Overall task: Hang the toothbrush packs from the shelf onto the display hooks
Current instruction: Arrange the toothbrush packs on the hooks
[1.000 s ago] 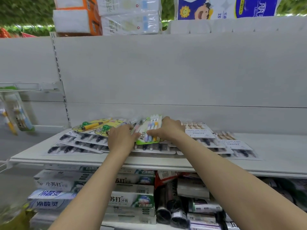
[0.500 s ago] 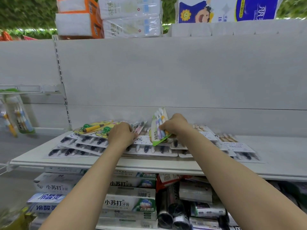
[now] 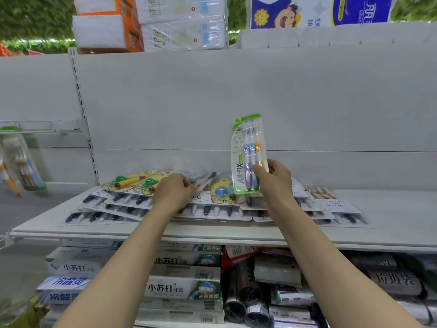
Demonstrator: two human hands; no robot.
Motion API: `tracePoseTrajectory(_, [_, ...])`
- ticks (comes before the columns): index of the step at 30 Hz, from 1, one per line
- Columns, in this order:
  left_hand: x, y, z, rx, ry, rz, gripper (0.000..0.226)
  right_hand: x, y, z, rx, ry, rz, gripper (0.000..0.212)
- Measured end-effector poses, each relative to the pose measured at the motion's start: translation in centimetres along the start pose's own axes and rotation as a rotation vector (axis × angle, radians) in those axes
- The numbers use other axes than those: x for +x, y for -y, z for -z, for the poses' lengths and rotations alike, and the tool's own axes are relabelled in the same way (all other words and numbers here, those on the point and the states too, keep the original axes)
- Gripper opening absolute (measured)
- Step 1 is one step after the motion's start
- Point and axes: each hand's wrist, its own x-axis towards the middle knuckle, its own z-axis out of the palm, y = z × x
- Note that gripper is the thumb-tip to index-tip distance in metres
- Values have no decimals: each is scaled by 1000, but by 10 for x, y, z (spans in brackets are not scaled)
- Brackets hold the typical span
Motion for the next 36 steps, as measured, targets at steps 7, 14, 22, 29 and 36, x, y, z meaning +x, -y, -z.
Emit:
tracePoseTrajectory(7, [23, 8, 9, -414, -14, 128, 33, -5, 0, 10, 84, -46, 19, 24])
tracePoseTrajectory(14, [25, 10, 3, -777, -83, 215, 29, -15, 0, 17, 194, -37, -37, 22])
tracePoseTrajectory(22, [-15, -6, 11, -1154, -55, 235, 33, -33, 7, 35, 295, -29, -43, 20])
tracePoseTrajectory(29, [-102, -35, 22, -1383, -97, 211, 22, -76, -2, 57, 427, 29, -87, 23])
tracePoseTrajectory(36, [-206, -34, 9, -1485, -164, 326, 35, -138, -23, 87, 425, 131, -221, 17])
